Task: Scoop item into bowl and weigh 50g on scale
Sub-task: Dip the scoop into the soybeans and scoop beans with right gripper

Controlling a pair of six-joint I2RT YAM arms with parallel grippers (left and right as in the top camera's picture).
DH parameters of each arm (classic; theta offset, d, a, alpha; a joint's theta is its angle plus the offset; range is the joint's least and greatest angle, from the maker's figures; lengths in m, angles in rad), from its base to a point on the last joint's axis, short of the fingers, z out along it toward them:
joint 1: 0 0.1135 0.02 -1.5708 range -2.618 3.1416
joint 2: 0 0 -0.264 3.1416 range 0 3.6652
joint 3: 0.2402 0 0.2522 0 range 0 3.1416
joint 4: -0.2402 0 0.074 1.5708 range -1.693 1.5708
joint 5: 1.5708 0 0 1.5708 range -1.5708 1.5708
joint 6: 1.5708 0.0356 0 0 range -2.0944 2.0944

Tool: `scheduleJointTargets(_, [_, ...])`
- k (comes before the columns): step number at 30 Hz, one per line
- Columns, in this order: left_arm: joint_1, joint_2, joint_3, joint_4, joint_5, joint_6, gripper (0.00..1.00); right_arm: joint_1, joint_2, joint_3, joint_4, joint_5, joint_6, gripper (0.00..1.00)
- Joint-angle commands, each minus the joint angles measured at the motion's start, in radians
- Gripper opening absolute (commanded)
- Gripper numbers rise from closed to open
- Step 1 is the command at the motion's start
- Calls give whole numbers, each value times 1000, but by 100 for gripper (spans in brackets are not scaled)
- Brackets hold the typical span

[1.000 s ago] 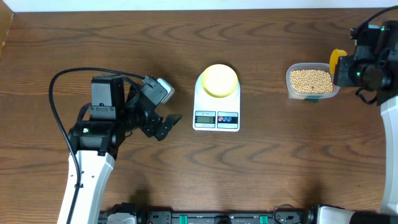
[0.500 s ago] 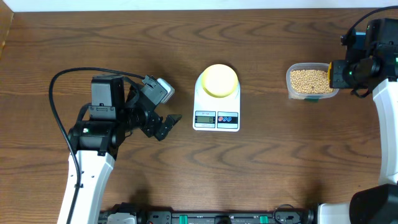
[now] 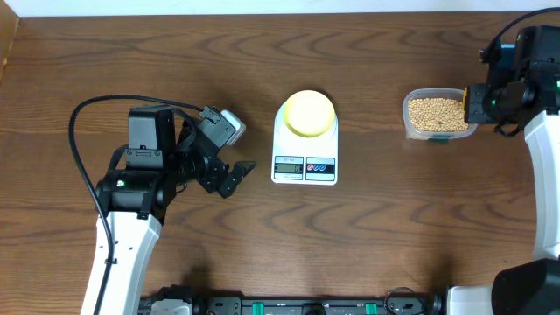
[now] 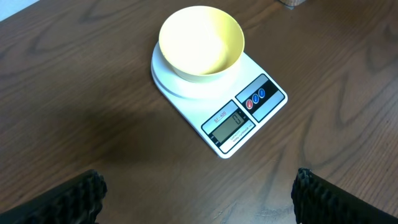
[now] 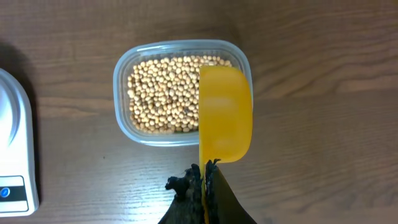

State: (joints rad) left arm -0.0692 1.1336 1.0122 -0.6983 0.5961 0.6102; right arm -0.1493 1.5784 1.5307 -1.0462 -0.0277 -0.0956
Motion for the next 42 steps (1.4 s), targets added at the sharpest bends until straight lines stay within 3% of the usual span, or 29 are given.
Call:
scheduleJointTargets(1, [0, 3, 14, 1, -5, 6, 98, -7, 6, 19, 23, 10, 5, 1])
scheduleJointTargets(42, [0, 3, 14, 1, -5, 6, 98, -15, 55, 3, 16, 22, -32, 1])
